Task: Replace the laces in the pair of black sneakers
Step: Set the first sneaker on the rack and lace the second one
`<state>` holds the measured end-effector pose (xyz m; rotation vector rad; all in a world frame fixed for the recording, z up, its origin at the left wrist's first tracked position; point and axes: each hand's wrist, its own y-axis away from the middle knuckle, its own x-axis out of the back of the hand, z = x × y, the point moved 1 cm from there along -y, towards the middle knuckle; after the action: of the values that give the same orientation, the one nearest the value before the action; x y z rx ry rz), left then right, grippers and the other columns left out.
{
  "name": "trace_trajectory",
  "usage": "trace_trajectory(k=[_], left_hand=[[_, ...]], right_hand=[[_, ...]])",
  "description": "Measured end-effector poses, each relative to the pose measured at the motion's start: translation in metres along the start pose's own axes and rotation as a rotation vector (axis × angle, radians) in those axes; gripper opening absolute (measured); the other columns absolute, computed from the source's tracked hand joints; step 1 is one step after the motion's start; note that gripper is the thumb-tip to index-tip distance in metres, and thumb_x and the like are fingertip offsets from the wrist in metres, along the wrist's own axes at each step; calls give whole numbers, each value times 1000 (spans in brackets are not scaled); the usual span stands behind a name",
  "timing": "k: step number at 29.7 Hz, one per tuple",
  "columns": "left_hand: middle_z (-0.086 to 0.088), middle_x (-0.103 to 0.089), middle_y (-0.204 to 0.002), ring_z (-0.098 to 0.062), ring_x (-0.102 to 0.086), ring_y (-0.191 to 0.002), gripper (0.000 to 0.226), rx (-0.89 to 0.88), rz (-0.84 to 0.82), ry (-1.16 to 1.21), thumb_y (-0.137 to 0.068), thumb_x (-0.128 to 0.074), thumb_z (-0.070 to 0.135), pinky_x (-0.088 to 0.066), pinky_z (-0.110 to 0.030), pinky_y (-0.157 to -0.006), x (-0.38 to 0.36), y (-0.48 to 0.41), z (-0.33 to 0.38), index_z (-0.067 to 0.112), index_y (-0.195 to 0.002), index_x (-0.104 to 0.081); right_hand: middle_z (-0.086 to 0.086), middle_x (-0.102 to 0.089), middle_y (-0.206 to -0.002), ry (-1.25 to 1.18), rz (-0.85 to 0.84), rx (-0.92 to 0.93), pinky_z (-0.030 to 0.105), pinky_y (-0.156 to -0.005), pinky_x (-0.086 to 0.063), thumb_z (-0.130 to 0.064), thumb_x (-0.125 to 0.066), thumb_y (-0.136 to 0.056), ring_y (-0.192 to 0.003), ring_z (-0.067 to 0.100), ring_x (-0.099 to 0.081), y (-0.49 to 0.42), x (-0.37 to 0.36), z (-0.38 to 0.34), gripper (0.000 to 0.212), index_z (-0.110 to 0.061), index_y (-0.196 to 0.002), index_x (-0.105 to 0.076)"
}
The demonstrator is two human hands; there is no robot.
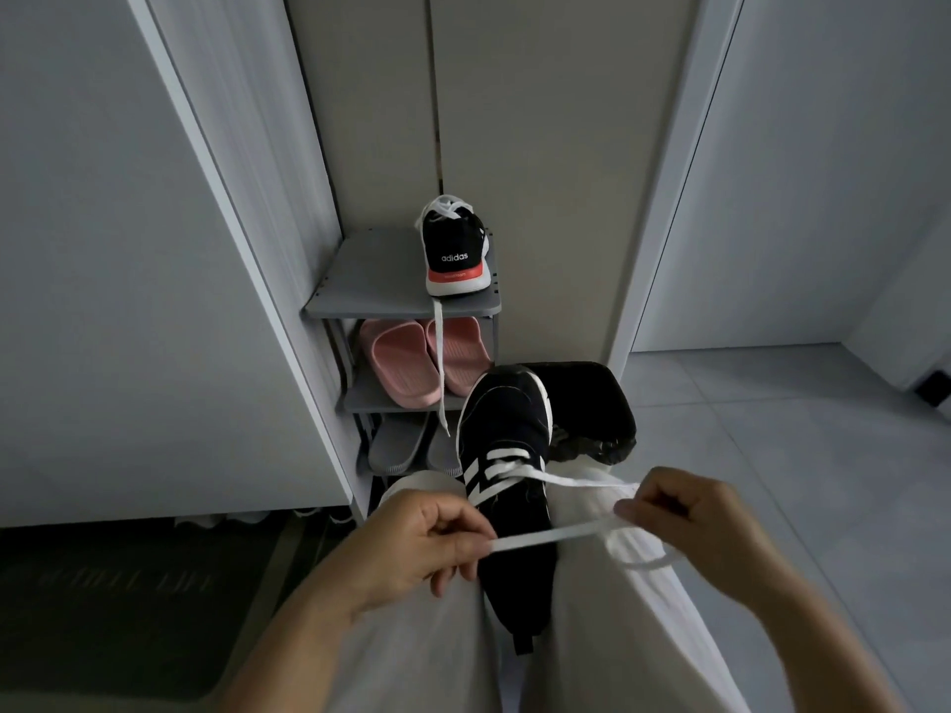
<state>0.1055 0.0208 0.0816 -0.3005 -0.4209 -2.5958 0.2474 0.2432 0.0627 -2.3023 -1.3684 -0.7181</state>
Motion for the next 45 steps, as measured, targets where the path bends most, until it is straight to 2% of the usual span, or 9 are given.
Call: trace_trajectory(k=[6,8,11,14,18,24,32,38,45], left_hand=[[-1,-68,-64,-7,-51,-46,7,38,79,-53,-87,-61,13,-36,-18,-46,8,-2,-13,15,-86,-68],[-1,-65,-57,-6,-48,-40,7,19,61,-58,-87,-62,14,-34,-16,-43,-1,-6,-11,13,-83,-68],[7,-58,-50,-4,-46,-40,13,-33,12,-63,-89,-59,13,-34,-13,-44,-25,-17,-4,19,-83,-67],[7,-60,-64,-7,-55,-55,19,-61,-64,-45,-95,-48,6,-41,-18,-53,-39,-22,-4,19,-93,-62],[-3,-65,-66,-17,-60,-52,7,-17,-3,100,-92,-51,2,-45,-24,-47,-37,-19,-11,7,-90,-46],[-2,-65,-65,-17,-63,-55,9,-19,83,192,-94,-46,0,-47,-24,-51,-43,-26,-15,6,-93,-52],[-9,-68,-70,-18,-66,-61,11,-46,200,222,-91,-51,-3,-50,-24,-55,-44,-35,-21,8,-89,-50],[-2,-67,-74,-11,-64,-59,16,-17,327,175,-92,-46,-3,-48,-21,-53,-50,-37,-27,10,-95,-56],[4,-66,-71,-9,-51,-39,27,19,340,-10,-94,-47,8,-43,-22,-49,-58,-45,-22,33,-98,-56]], right_hand=[[-9,-48,-54,422,113,-194,26,-52,-30,-34,-67,-82,-54,11,-45,-3,35,17,31,-23,-58,-51],[-9,-57,-79,599,96,-53,23,-64,-35,-41,-64,-82,-80,14,-55,-4,26,15,22,-26,-68,-57],[-11,-59,-107,354,30,254,18,-87,-39,-57,-57,-77,-100,3,-53,1,-11,-8,37,-26,-95,-66],[-17,-65,-85,38,-191,188,11,-80,-43,-37,-64,-84,-89,-3,-58,11,-48,-33,15,-31,-96,-59],[-6,-64,-71,-142,-169,7,17,-66,-48,-10,-65,-85,-67,0,-58,10,-58,-26,20,-29,-78,-60],[-17,-62,-62,-177,-231,-55,11,-58,-41,-18,-68,-83,-60,-5,-52,5,-58,-29,10,-25,-79,-63],[-34,-57,-66,25,-44,-58,8,-58,-39,-18,-71,-78,-64,-5,-52,-1,-51,-25,21,-34,-67,-61],[-12,-59,-59,-55,77,-144,8,-55,-39,-19,-71,-80,-59,-8,-52,-6,-53,-21,19,-28,-64,-64],[-13,-60,-65,-15,114,-177,9,-54,-38,-20,-68,-81,-60,-1,-53,-22,-54,-17,13,-25,-69,-64]])
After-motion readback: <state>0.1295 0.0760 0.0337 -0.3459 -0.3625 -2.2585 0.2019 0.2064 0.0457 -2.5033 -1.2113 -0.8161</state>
